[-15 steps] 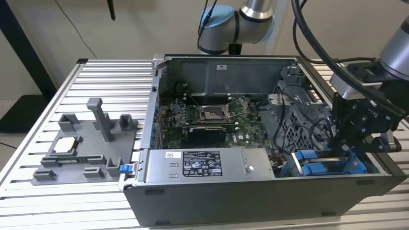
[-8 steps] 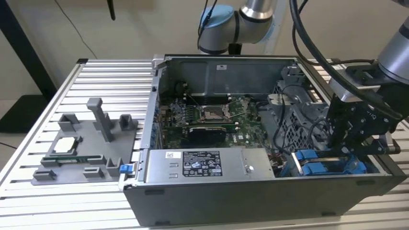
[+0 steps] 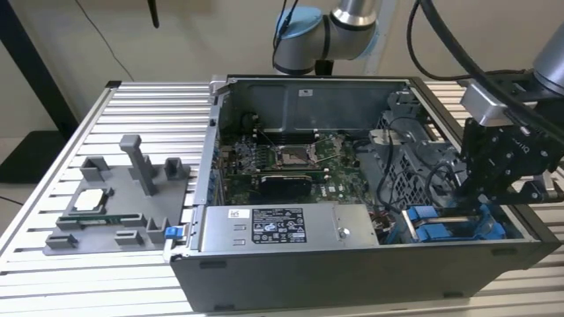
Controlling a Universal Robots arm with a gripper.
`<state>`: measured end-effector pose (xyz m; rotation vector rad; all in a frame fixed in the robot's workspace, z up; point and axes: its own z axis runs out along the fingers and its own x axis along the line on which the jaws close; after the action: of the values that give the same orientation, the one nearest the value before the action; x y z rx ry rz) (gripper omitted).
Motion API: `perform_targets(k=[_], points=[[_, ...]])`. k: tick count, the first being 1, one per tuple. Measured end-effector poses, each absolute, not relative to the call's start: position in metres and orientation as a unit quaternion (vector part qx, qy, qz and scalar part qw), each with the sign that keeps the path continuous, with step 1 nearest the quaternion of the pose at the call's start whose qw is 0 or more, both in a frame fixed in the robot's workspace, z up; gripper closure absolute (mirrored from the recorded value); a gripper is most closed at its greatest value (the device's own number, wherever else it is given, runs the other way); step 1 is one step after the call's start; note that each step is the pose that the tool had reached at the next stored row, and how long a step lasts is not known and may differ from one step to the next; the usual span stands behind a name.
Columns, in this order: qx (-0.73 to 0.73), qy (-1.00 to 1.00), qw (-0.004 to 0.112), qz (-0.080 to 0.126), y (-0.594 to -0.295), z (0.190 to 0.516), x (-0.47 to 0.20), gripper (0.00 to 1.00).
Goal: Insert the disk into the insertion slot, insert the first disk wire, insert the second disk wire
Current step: 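Insert the first disk wire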
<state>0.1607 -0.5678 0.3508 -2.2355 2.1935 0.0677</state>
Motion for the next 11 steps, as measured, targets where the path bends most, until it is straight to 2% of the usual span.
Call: perform_targets(k=[7,11], points=[[-0.714,0.7,0.007,0.024,-0.568,0.367,0.162,0.0],[-0.713,0.7,0.019,0.036,-0.568,0.368,0.168,0.0]])
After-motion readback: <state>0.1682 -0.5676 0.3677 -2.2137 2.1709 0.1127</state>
